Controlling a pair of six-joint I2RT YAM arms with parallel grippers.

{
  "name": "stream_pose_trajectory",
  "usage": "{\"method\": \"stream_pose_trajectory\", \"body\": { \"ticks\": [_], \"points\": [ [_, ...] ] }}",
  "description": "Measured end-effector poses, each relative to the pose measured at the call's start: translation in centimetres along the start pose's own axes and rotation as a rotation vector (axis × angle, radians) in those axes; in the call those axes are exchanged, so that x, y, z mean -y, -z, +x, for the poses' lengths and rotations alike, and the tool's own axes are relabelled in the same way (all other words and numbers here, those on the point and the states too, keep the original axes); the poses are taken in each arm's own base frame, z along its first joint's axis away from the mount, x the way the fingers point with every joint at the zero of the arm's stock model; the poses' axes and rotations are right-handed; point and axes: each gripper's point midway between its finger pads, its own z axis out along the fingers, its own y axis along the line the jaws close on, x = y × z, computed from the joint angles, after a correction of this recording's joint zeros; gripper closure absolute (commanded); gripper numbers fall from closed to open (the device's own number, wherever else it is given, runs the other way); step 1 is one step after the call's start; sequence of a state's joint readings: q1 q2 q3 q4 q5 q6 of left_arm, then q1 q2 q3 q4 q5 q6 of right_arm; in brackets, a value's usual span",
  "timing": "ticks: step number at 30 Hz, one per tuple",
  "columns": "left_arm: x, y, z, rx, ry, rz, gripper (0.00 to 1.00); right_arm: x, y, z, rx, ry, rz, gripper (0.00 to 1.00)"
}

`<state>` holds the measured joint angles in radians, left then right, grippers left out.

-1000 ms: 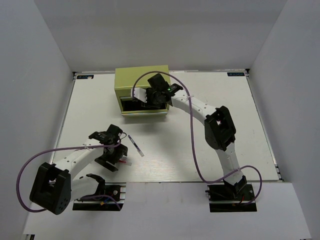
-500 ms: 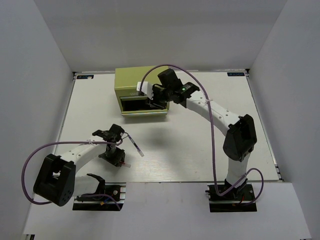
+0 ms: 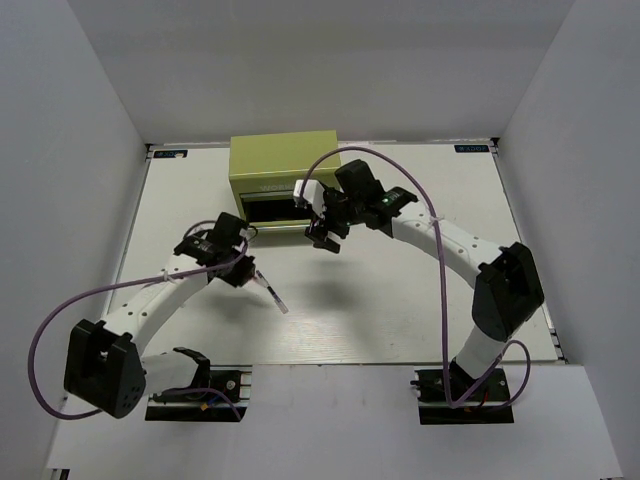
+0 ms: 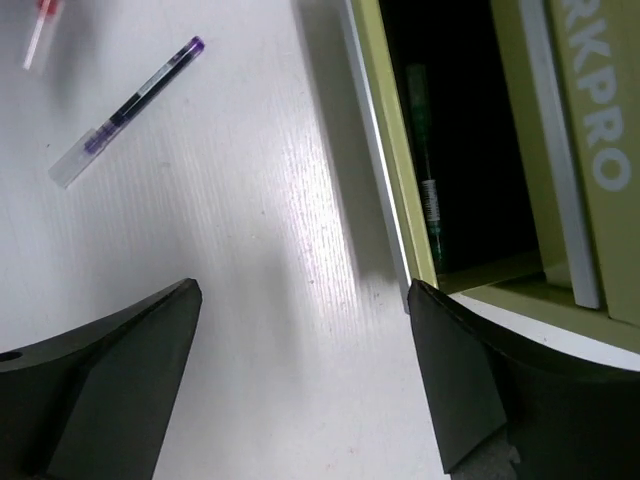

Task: Sort the stationery into containers
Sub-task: Grab a piece of stationery with the left arm, then place the stationery into the container

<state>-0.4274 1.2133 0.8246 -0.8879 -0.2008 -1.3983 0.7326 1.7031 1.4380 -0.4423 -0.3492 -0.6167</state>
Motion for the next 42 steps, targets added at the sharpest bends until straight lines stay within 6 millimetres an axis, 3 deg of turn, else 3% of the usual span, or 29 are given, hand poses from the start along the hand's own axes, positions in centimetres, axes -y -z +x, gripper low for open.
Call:
{"method": "stream_pose_trajectory", "body": {
  "ticks": [1, 4, 5, 8, 16, 20, 31, 34, 35, 36, 37, 39, 42],
  "points": [
    [1.5, 0.7, -0.4, 0.011, 0.000, 0.050, 1.00, 0.1, 0.2, 0.1, 0.004, -0.012, 0.008, 0.16],
    [5.5, 2.2, -1.4, 0.033, -0.001, 0.182, 1.00, 0.5, 0.8, 0.3, 0.021, -0.051, 0.031, 0.48],
    [6.7, 2.5, -1.6, 0.038, -0.001, 0.214, 1.00, 0.6, 1.0, 0.3, 0.026, -0.062, 0.039, 0.68],
    [9.9, 2.6, -2.0, 0.044, 0.002, 0.291, 1.00, 0.7, 1.5, 0.7, 0.034, -0.099, 0.051, 0.82],
    [17.0, 2.4, -2.6, 0.044, 0.077, 0.442, 1.00, 0.8, 2.7, 1.7, 0.038, -0.140, 0.072, 0.82],
    [19.5, 1.9, -2.9, 0.035, 0.143, 0.472, 1.00, 1.2, 3.5, 1.6, 0.050, -0.142, 0.092, 0.81],
    [21.1, -3.4, -2.0, -0.013, 0.322, 0.401, 1.00, 2.3, 5.1, 3.2, 0.048, -0.191, 0.141, 0.78],
    [22.5, -3.7, -2.2, -0.017, 0.351, 0.408, 0.81, 2.5, 5.5, 3.6, 0.044, -0.202, 0.151, 0.73],
    [23.0, -3.7, -2.4, -0.018, 0.368, 0.409, 0.72, 2.6, 5.6, 3.8, 0.043, -0.206, 0.153, 0.67],
    [23.2, -3.7, -2.5, -0.019, 0.382, 0.406, 0.56, 2.7, 5.6, 3.9, 0.042, -0.211, 0.155, 0.59],
    [23.5, -3.5, -2.5, -0.018, 0.385, 0.410, 0.48, 2.7, 5.7, 4.1, 0.040, -0.214, 0.157, 0.59],
    [23.8, -3.3, -2.4, -0.028, 0.387, 0.414, 0.35, 2.8, 5.7, 4.4, 0.036, -0.217, 0.157, 0.48],
    [23.3, -3.5, -1.5, -0.047, 0.371, 0.397, 0.30, 2.6, 5.7, 4.5, 0.039, -0.215, 0.147, 0.35]
  ]
}}
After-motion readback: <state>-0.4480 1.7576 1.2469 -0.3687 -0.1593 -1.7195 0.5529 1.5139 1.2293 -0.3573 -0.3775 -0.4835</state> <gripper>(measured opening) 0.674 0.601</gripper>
